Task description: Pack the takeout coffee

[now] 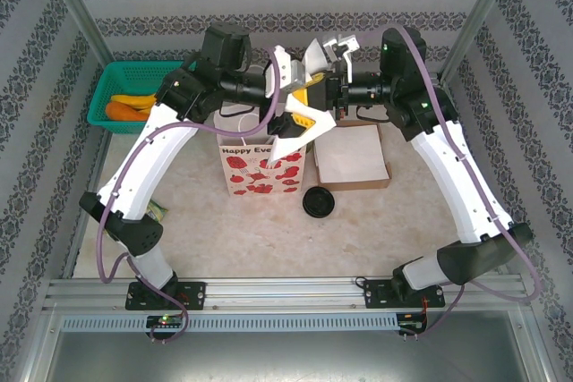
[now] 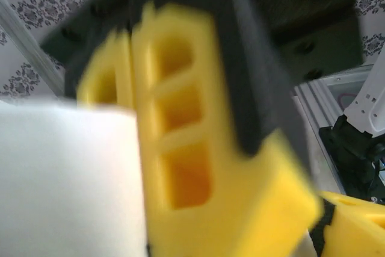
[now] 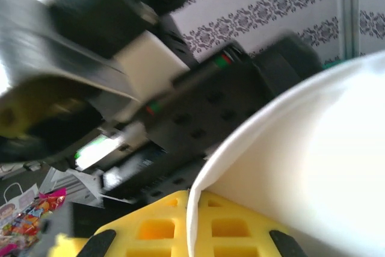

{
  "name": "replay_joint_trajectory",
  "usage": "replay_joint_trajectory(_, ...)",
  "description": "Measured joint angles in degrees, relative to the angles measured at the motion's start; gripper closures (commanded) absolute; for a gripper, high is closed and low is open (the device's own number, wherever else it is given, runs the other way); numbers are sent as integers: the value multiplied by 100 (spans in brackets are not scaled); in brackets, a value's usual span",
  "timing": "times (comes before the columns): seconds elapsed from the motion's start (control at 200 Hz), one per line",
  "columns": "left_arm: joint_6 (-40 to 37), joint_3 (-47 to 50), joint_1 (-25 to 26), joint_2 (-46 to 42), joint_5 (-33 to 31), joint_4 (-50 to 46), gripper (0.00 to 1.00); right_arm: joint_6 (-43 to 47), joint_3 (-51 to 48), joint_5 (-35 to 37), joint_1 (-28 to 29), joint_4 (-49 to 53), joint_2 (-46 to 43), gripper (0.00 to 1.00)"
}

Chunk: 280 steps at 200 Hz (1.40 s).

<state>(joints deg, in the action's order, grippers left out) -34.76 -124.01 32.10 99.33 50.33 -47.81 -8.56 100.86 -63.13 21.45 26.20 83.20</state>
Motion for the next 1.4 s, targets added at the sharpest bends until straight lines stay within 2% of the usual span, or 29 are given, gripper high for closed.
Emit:
replay_joint_trajectory(0.105,-149,-2,-2,105,-4,-181,27,9,214,-83,-26,-96,-4,100)
replay_joint_trajectory(0.26,-225,52,-74,101,20,-275,72,22,251,-109,-221,-179,-46,100)
replay_joint_trajectory(0.335,-245,133,-109,87,4,-284,90,17,232,-85,-297,-247,-70,100)
replay_joint_trajectory(0.365,-236,190,-131,66,2,-280,97,20,195,-59,-317,-264,-101,92)
replay_joint_trajectory(0.38,-190,221,-142,55,7,-280,100,22,175,-50,-334,-267,-116,84)
replay_joint_trajectory(0.42,-184,313,-151,2,-4,-229,100,15,103,24,-348,-271,-157,67)
replay_joint_trajectory(0.46,-170,448,-166,-81,-46,-205,100,52,9,136,-363,-273,-208,55)
replay_joint_trajectory(0.6,-125,778,-376,-415,-262,-188,100,269,-387,754,-599,-273,-511,33)
replay_joint_trajectory(0.62,-122,800,-422,-466,-289,-188,100,256,-452,855,-625,-273,-566,19)
replay_joint_trajectory(0.674,-101,817,-546,-579,-330,-188,100,326,-640,1220,-691,-275,-726,2)
replay_joint_trajectory(0.784,-55,817,-850,-800,-393,-153,100,407,-909,1703,-708,-315,-892,2)
replay_joint_trajectory(0.924,-70,817,-1193,-984,-411,-140,100,463,-1038,1784,-664,-337,-774,2)
replay_joint_trajectory(1.134,-400,778,-1438,-990,-348,-221,100,774,-914,1370,-249,-376,-179,2)
replay_joint_trajectory(1.399,-791,608,-1460,-964,199,-470,100,1303,343,765,131,-374,745,4)
